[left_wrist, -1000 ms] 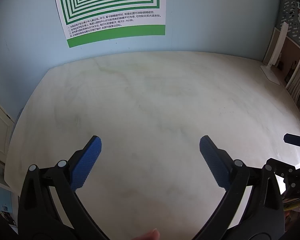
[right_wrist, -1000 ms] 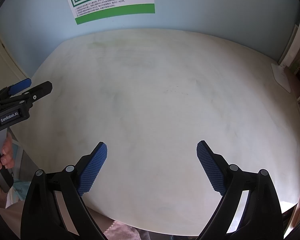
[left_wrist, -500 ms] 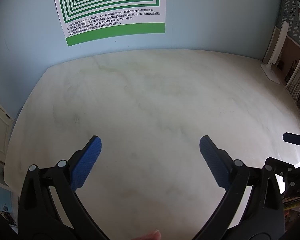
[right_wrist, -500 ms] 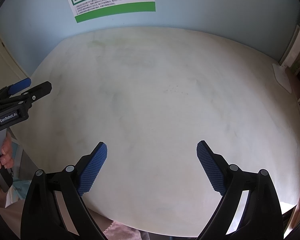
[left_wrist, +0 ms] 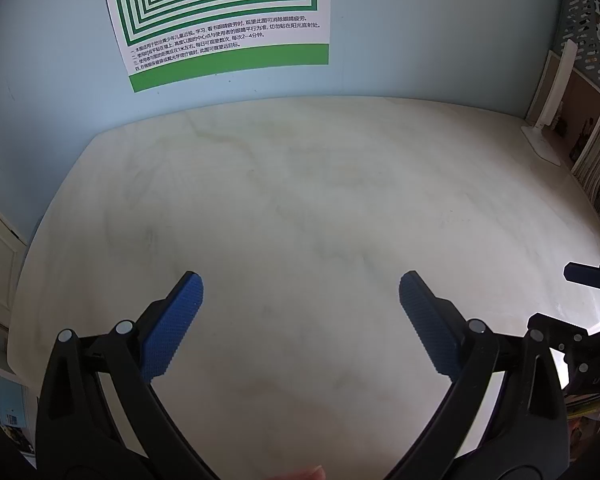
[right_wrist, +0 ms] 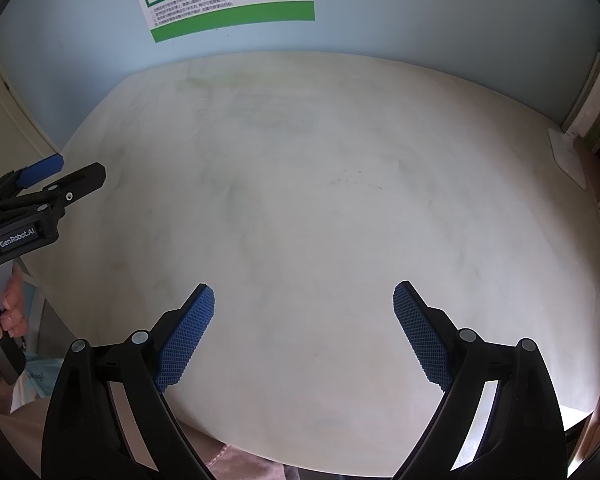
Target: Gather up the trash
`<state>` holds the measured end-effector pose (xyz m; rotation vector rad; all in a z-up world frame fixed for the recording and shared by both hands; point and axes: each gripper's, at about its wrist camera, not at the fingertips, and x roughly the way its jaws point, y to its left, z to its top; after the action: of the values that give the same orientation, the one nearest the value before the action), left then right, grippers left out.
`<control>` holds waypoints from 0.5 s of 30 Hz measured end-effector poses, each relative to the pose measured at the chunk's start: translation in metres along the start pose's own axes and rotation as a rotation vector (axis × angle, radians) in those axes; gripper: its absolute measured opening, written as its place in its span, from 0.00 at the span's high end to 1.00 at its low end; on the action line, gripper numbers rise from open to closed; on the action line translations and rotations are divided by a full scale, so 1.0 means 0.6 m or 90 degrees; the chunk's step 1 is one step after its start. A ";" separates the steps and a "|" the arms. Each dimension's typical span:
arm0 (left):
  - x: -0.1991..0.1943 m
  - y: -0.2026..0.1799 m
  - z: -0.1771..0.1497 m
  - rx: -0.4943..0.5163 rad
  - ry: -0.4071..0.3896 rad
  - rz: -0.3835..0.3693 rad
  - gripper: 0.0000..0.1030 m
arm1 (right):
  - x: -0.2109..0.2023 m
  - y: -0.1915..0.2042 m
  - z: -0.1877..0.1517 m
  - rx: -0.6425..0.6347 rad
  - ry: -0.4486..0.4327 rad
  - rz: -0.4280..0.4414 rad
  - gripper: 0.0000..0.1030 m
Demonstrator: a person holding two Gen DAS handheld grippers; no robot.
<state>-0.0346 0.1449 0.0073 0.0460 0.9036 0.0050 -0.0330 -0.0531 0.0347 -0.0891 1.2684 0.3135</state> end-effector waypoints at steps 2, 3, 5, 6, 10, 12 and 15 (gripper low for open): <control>0.001 0.000 0.000 0.000 -0.003 -0.005 0.07 | 0.003 0.000 0.002 -0.001 0.002 -0.001 0.12; 0.002 0.000 0.000 0.001 -0.002 -0.005 0.07 | 0.005 0.002 0.003 -0.001 0.003 0.001 0.12; 0.004 0.000 0.000 0.002 -0.003 -0.004 0.07 | 0.006 0.002 0.004 -0.001 0.003 -0.001 0.12; 0.005 0.000 0.000 0.001 -0.003 -0.002 0.07 | 0.007 0.002 0.005 -0.001 0.004 -0.001 0.12; 0.014 0.003 0.003 -0.008 0.000 -0.004 0.07 | 0.010 0.001 0.009 0.002 0.005 -0.001 0.12; 0.018 0.002 0.004 -0.011 0.000 -0.006 0.07 | 0.011 0.000 0.009 0.004 0.005 -0.002 0.12; 0.024 0.000 0.006 -0.011 0.003 -0.006 0.07 | 0.013 -0.002 0.012 0.006 0.008 -0.002 0.12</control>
<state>-0.0228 0.1451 -0.0018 0.0258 0.9090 0.0035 -0.0241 -0.0513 0.0294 -0.0856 1.2812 0.3052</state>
